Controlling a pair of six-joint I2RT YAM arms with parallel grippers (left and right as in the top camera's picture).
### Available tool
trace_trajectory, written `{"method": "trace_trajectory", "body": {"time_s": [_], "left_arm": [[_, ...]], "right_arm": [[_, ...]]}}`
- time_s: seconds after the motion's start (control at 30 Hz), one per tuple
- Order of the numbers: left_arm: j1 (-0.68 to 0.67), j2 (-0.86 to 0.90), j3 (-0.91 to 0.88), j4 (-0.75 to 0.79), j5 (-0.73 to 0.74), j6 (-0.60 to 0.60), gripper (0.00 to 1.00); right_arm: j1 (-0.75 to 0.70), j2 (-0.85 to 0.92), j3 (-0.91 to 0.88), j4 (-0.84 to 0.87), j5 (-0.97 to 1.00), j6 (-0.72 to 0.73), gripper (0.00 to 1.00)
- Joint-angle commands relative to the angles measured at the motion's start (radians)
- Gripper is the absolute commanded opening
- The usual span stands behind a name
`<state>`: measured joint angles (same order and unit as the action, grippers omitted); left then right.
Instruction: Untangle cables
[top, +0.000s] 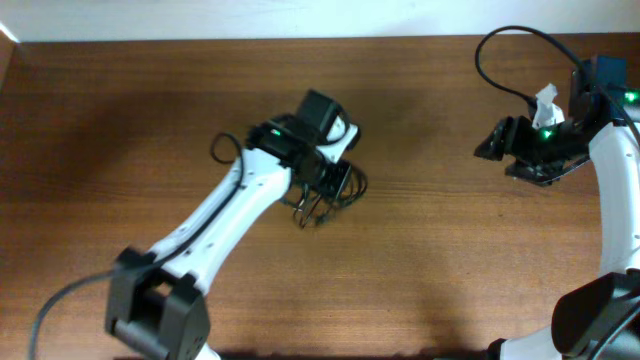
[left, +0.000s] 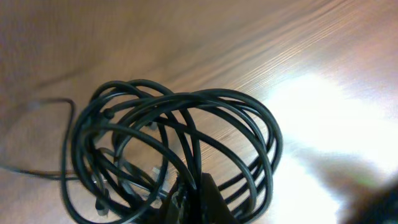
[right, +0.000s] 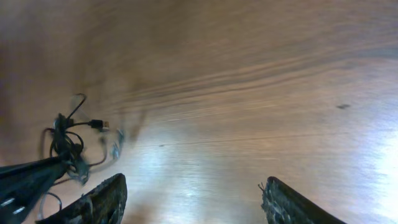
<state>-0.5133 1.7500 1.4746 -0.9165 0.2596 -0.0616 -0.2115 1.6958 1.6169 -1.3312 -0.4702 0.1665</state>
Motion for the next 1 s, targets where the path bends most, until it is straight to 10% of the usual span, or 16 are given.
{"method": "trace_trajectory", "body": {"time_s": [0.0,0.33,0.57,0.77,0.97], "left_arm": [[0.05,-0.074,0.055,-0.01,0.28,0.036,0.0],[0.12,-0.073,0.054,0.062,0.408,-0.087,0.0],[0.201,-0.073,0.054,0.158,0.64,-0.11,0.0],[0.217,-0.073,0.054,0.22,0.686,-0.137,0.0],[0.36,-0.087,0.074,0.317,0.837,-0.17,0.0]], "right_arm": [[0.049,0.0,0.005,0.04,-0.259,-0.089,0.71],[0.401,0.0,0.005,0.327,-0.185,0.146,0.83],[0.495,0.006,0.005,0.397,-0.072,0.272,0.73],[0.538,0.034,0.005,0.408,-0.066,0.288,0.52],[0.526,0.046,0.004,0.353,0.085,0.348,0.04]]}}
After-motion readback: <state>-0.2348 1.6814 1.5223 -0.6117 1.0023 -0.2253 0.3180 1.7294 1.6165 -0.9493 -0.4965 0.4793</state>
